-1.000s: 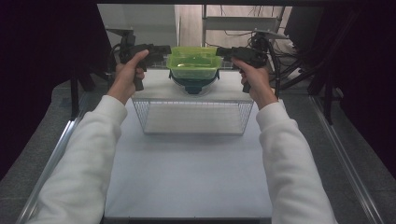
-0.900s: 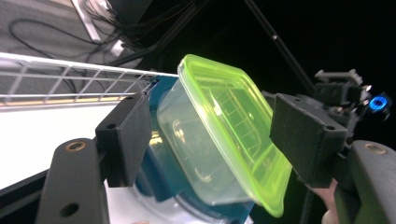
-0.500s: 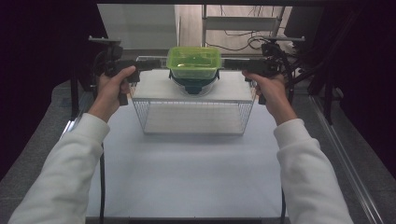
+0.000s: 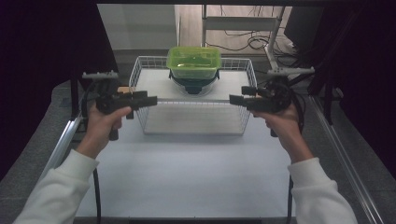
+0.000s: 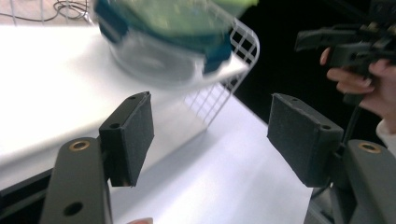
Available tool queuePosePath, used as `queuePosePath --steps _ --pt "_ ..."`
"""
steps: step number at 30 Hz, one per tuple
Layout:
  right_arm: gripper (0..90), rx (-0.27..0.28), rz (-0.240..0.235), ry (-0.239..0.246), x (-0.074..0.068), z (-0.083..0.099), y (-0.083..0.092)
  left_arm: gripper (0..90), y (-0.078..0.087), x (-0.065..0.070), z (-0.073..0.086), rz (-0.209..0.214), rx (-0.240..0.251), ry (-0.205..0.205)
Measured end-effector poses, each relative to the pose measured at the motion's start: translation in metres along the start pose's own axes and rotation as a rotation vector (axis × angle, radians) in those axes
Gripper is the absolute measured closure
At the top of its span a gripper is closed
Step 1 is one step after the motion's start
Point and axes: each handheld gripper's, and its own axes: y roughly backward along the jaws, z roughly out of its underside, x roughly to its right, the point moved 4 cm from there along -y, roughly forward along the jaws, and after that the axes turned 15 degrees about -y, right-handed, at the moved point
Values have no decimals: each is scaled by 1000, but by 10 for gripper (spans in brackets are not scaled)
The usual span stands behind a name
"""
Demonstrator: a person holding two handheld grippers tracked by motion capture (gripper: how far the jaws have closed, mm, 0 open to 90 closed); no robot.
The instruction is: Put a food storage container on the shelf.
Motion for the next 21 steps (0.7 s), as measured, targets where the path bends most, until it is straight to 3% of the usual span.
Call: queuePosePath --steps 2,3,6,9,10,11,12,13,14,16,17,18,20,21 --pt "266 1 -4 9 -1 8 3 311 1 5 9 -5 -8 -11" --pt "266 0 -8 22 0 26 8 310 1 15 28 -5 -23 -23" --pt "261 -21 1 31 5 55 12 308 0 27 58 -5 -54 -34" --pt "258 -33 6 19 12 82 15 308 -4 37 89 -28 -97 -55" --pt "257 -39 2 10 14 91 16 308 -4 37 89 -28 -97 -55" --pt "257 -45 4 6 16 100 17 306 -7 43 108 -46 -138 -78" --pt "256 -49 4 1 19 109 17 302 -7 43 108 -46 -138 -78" --pt "253 -63 5 -6 21 118 17 300 -10 48 127 -50 -162 -84" --pt "253 -63 5 -6 21 118 17 300 -10 48 127 -50 -162 -84" --pt "248 -88 19 -15 28 143 17 304 -15 54 153 -43 -192 -57" --pt "248 -92 21 -20 30 149 16 300 -15 54 153 -43 -192 -57" --pt "248 -100 25 -23 33 159 16 297 -19 57 173 -54 -244 -59" --pt "248 -105 33 -22 35 168 15 303 -20 59 181 -59 -258 -51" --pt "247 -130 59 -16 42 186 12 301 -23 61 190 -53 -286 -49"
